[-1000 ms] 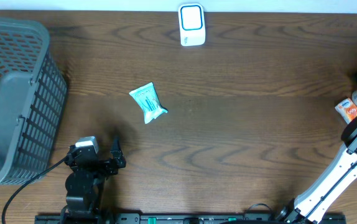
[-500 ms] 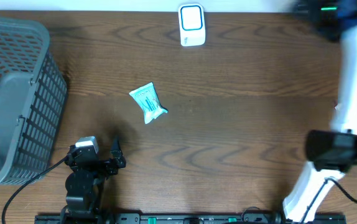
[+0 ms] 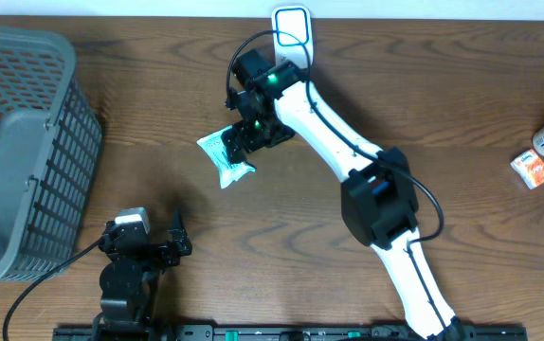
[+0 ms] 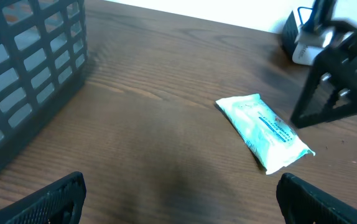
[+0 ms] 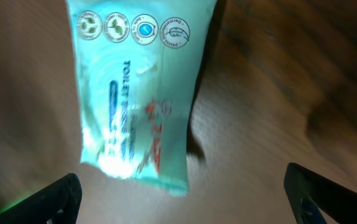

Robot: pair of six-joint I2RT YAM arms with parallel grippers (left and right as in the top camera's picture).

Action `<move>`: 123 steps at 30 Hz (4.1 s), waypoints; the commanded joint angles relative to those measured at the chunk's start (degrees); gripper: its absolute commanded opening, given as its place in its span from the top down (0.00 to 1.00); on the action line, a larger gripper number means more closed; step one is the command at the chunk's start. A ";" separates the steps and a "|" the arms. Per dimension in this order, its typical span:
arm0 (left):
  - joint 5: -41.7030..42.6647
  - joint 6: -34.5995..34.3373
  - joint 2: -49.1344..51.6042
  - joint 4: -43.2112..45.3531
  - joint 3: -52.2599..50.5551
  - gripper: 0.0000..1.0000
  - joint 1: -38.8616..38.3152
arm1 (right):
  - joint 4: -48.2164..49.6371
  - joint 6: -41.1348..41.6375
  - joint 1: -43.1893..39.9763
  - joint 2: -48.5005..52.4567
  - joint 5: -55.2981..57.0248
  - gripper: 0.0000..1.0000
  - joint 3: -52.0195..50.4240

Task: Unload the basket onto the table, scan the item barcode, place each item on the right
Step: 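Reach the right gripper to the tissue pack and grasp it, then lift the tissue pack and raise it toward the scanner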

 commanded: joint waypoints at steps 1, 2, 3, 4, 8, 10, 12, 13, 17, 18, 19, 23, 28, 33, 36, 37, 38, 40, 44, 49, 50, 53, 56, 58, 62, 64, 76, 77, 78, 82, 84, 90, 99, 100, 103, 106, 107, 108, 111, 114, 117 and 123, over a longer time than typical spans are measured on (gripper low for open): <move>0.33 -0.70 -0.04 -1.42 -0.76 0.02 -0.17 | 2.27 -1.33 0.07 3.39 -4.94 0.01 0.26; 0.33 -0.70 -0.04 -1.40 -0.76 0.02 -0.17 | 2.91 -1.29 0.09 3.98 -5.42 0.01 0.26; 0.33 -0.70 -0.04 -1.40 -0.76 0.02 -0.17 | 3.80 -1.29 0.13 4.76 -6.16 0.01 0.26; 0.33 -0.70 -0.04 -1.40 -0.76 0.02 -0.17 | 4.55 -1.09 0.17 5.51 -6.80 0.01 0.26; 0.33 -0.70 -0.04 -1.40 -0.76 0.02 -0.17 | 6.58 -0.85 0.57 7.93 -8.41 0.01 0.26; 0.33 -0.70 -0.04 -1.40 -0.76 0.02 -0.17 | 7.21 -0.85 1.16 9.29 -8.31 0.01 0.26; 0.33 -0.70 -0.04 -1.40 -0.76 0.02 -0.17 | 7.58 -0.37 1.79 10.62 -7.58 0.01 0.26; 0.33 -0.70 -0.04 -1.40 -0.76 0.02 -0.17 | 7.74 0.46 2.14 11.39 -6.32 0.01 0.26; 0.33 -0.70 -0.04 -1.42 -0.76 0.02 -0.17 | 7.41 2.43 2.64 14.99 -2.60 0.32 0.26; 0.33 -0.70 -0.04 -1.40 -0.76 0.02 -0.17 | 7.21 2.60 2.64 15.47 -2.01 0.43 0.26; 0.33 -0.70 -0.04 -1.40 -0.76 0.02 -0.17 | 6.62 2.80 2.51 15.91 -0.42 0.62 0.26; 0.33 -0.70 -0.04 -1.42 -0.76 0.02 -0.17 | 2.75 2.75 1.66 15.67 1.90 0.87 1.40; 0.33 -0.70 -0.04 -1.40 -0.76 0.02 -0.17 | -15.17 5.46 -0.63 15.47 0.31 0.99 12.83; 0.33 -0.70 -0.04 -1.40 -0.76 0.02 -0.17 | -27.87 11.08 -4.17 12.83 -14.25 0.98 22.49; 0.33 -0.70 -0.04 -1.40 -0.76 0.02 -0.17 | -27.85 17.97 -6.25 10.71 -28.20 0.98 22.51; 0.33 -0.70 -0.04 -1.40 -0.76 0.02 -0.17 | -27.85 19.32 -6.82 10.60 -30.49 0.99 22.51; 0.33 -0.70 -0.04 -1.42 -0.76 0.02 -0.17 | -27.85 20.87 -7.48 10.60 -33.05 0.98 22.49; 0.33 -0.70 -0.04 -1.40 -0.76 0.02 -0.17 | -27.85 25.22 -9.07 10.60 -40.92 0.99 21.81; 0.33 -0.70 -0.04 -1.42 -0.76 0.02 -0.17 | -27.82 38.18 -11.02 10.60 -56.37 0.98 20.61; 0.33 -0.70 -0.04 -1.40 -0.76 0.02 -0.17 | -27.82 41.16 -11.50 10.60 -61.79 0.99 20.63; 0.33 -0.70 -0.04 -1.40 -0.76 0.02 -0.17 | -27.82 41.22 -11.39 10.60 -61.81 0.98 20.63; 0.33 -0.70 -0.04 -1.40 -0.76 0.02 -0.17 | -27.82 42.51 -10.82 10.60 -62.34 0.99 20.63; 0.33 -0.70 -0.04 -1.40 -0.76 0.02 -0.17 | -27.82 46.49 -10.64 10.60 -62.42 0.98 20.63; 0.33 -0.70 -0.04 -1.40 -0.76 0.02 -0.17 | -27.82 49.37 -10.62 10.60 -62.42 0.98 20.63; 0.33 -0.70 -0.04 -1.40 -0.76 0.02 -0.17 | -27.82 58.53 -10.64 10.60 -62.27 0.98 20.63; 0.33 -0.70 -0.04 -1.42 -0.76 0.02 -0.17 | -26.60 60.39 -10.71 10.60 -61.02 0.98 20.63; 0.33 -0.70 -0.04 -1.40 -0.76 0.02 -0.17 | -3.58 3.32 -10.51 10.60 -71.21 0.99 20.65; 0.33 -0.70 -0.04 -1.42 -0.76 0.02 -0.17 | -1.77 0.07 -10.60 10.58 -71.21 0.99 20.68; 0.33 -0.70 -0.04 -1.40 -0.76 0.02 -0.17 | 0.35 -3.63 -10.60 10.56 -71.21 0.99 20.68; 0.33 -0.70 -0.04 -1.40 -0.76 0.02 -0.17 | 7.30 -8.39 -10.29 10.32 -71.21 0.99 20.68; 0.33 -0.70 -0.04 -1.40 -0.76 0.02 -0.17 | 7.56 -7.52 -9.73 9.60 -71.21 0.99 20.70; 0.33 -0.70 -0.04 -1.40 -0.76 0.02 -0.17 | -11.47 -13.99 -7.02 0.98 -63.41 0.99 20.70; 0.33 -0.70 -0.04 -1.40 -0.76 0.02 -0.17 | -27.82 -14.84 -5.66 -14.38 -46.14 0.99 20.28; 0.33 -0.70 -0.04 -1.40 -0.76 0.02 -0.17 | -27.80 -19.93 -6.21 -17.22 -49.96 0.99 20.28; 0.33 -0.70 -0.04 -1.40 -0.76 0.02 -0.17 | -27.80 -37.42 -7.80 -23.96 -53.77 0.99 20.28; 0.33 -0.70 -0.04 -1.40 -0.76 0.02 -0.17 | -27.80 -54.55 -8.09 -28.79 -50.60 0.99 20.28; 0.33 -0.70 -0.04 -1.40 -0.76 0.02 -0.17 | -27.80 -65.48 -7.65 -30.60 -49.77 0.99 20.26; 0.33 -0.70 -0.04 -1.42 -0.76 0.02 -0.17 | -27.80 -73.42 -7.41 -31.34 -49.86 0.99 20.26; 0.33 -0.70 -0.04 -1.40 -0.76 0.02 -0.17 | -27.74 -89.37 -7.28 -30.91 -51.06 0.99 20.24; 0.33 -0.70 -0.04 -1.40 -0.76 0.02 -0.17 | -19.65 -94.68 -7.19 -27.93 -46.99 0.99 20.24; 0.33 -0.70 -0.04 -1.42 -0.76 0.02 -0.17 | -8.41 -88.19 -6.43 -24.11 -41.22 0.99 20.26; 0.33 -0.70 -0.04 -1.40 -0.76 0.02 -0.17 | 15.26 -68.24 -6.64 -17.03 -46.45 0.99 20.26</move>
